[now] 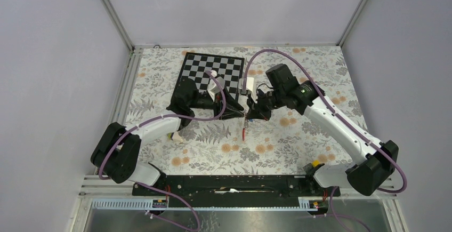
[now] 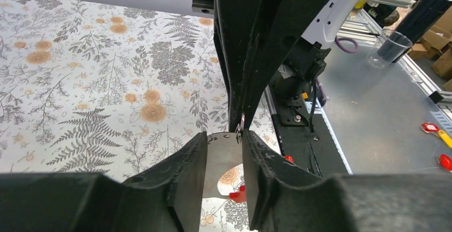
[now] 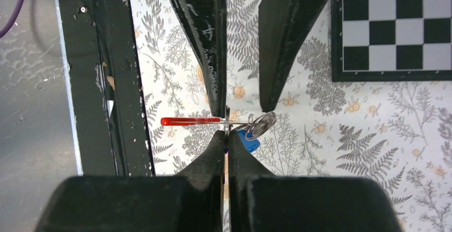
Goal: Put the keys on the keyring
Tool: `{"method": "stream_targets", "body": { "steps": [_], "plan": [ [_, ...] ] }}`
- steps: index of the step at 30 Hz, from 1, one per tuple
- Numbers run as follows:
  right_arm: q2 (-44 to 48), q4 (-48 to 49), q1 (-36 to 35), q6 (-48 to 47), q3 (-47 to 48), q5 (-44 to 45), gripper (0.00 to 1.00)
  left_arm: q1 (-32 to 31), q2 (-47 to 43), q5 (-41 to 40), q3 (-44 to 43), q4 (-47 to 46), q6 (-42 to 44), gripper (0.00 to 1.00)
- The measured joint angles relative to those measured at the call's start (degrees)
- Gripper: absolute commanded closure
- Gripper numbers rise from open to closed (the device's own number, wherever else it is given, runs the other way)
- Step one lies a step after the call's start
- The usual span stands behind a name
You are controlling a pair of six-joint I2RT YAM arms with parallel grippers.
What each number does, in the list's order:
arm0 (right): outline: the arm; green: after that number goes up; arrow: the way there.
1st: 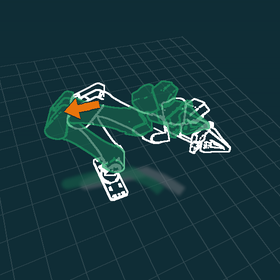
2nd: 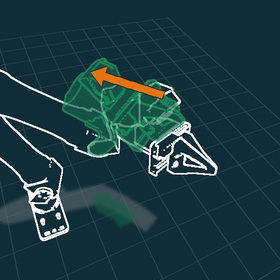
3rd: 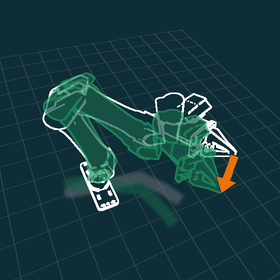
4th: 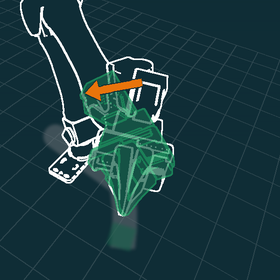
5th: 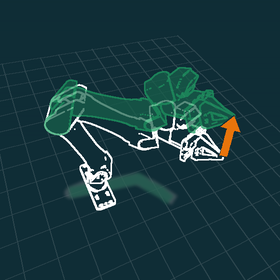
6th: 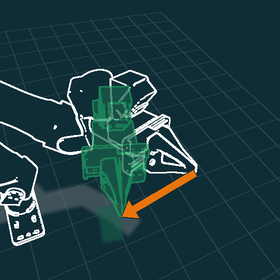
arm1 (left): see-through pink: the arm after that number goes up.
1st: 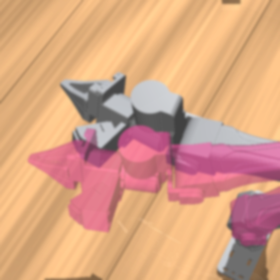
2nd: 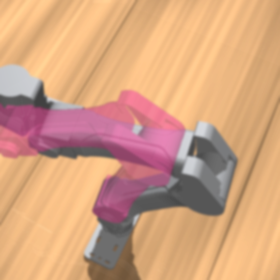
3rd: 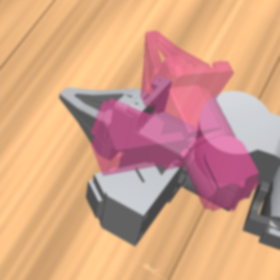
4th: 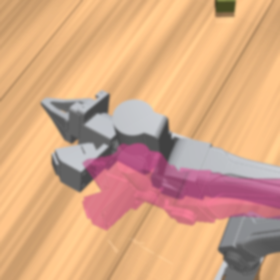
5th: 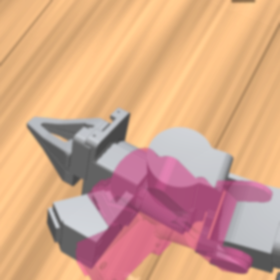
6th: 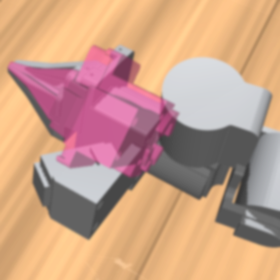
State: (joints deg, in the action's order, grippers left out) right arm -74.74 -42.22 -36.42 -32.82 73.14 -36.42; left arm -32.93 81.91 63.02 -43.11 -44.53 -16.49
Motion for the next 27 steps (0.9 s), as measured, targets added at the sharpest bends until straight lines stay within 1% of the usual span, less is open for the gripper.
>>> {"method": "stream_targets", "body": {
  "steps": [4, 8, 17, 24, 27],
  "plan": [
    [-3.1, -3.04, -0.07, -0.26, 1.75, 0.42, 1.0, -0.15, 0.0, -0.22, -0.98, 5.66, 4.74, 0.61],
    [-4.98, -4.96, -0.2, -0.35, 2.51, 0.92, 1.0, -0.59, 0.0, -0.33, -1.01, 8.66, 7.13, 0.64],
    [-6.01, -5.97, -0.33, -0.33, 3.78, 1.03, 1.0, -1.73, 0.02, -0.31, -1.03, 10.36, 8.57, 0.72],
    [-6.69, -5.97, -0.35, -0.33, 3.8, 1.03, 1.0, -2.01, 0.02, -0.28, -1.22, 10.47, 8.48, 0.74],
    [-6.73, -5.97, -0.35, -0.33, 3.8, 1.07, 1.0, -2.01, 0.02, -0.28, -1.25, 10.34, 8.41, 0.79]
  ]
}}
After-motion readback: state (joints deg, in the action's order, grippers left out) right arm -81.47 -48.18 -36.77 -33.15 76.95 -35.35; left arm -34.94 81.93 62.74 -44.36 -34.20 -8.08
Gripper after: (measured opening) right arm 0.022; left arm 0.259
